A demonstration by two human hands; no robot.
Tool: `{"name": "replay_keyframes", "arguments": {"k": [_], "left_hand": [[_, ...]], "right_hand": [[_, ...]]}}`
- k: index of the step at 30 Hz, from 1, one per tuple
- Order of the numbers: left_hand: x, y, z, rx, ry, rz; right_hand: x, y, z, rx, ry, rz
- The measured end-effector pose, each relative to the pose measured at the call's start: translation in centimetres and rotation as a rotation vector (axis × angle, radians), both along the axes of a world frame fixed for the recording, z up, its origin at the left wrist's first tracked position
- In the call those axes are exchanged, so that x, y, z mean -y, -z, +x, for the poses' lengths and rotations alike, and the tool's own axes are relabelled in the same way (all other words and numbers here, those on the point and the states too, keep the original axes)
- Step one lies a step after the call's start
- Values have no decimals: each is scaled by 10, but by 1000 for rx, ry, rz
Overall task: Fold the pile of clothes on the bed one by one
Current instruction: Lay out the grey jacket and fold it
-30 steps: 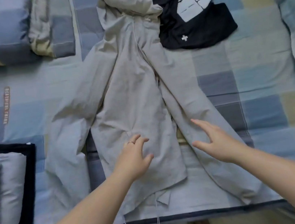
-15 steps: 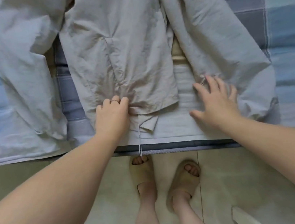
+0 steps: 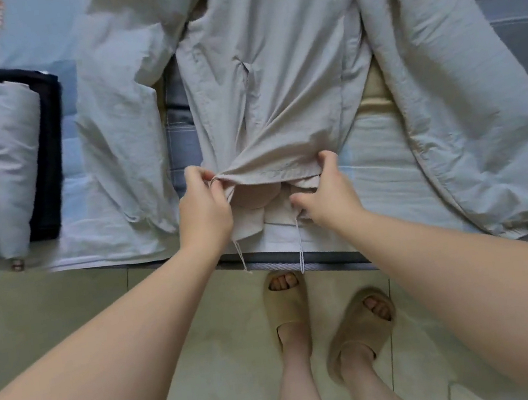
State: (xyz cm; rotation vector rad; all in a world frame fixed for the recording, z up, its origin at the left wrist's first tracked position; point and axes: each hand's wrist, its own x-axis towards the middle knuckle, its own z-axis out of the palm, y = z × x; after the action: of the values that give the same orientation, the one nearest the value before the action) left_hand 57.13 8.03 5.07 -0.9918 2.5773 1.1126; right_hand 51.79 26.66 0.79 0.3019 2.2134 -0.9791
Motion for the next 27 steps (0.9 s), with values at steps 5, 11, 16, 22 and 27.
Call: {"name": "replay_keyframes", "arguments": {"k": [5, 11, 16, 22, 27], "left_hand": [[19, -4, 6, 199, 365, -196], [25, -2, 8, 518, 595, -461], [15, -2, 17, 607, 690, -652], [-43, 25, 0, 190, 922, -602], [-67, 26, -18, 363, 911, -529]], "right_hand": [[-8, -7, -2, -58, 53, 65], [-109, -38, -21, -229, 179, 292], [-162, -49, -19, -119, -20, 602], [-158, -23, -18, -460, -541, 555], [-184, -27, -27, -439, -490, 595]]}}
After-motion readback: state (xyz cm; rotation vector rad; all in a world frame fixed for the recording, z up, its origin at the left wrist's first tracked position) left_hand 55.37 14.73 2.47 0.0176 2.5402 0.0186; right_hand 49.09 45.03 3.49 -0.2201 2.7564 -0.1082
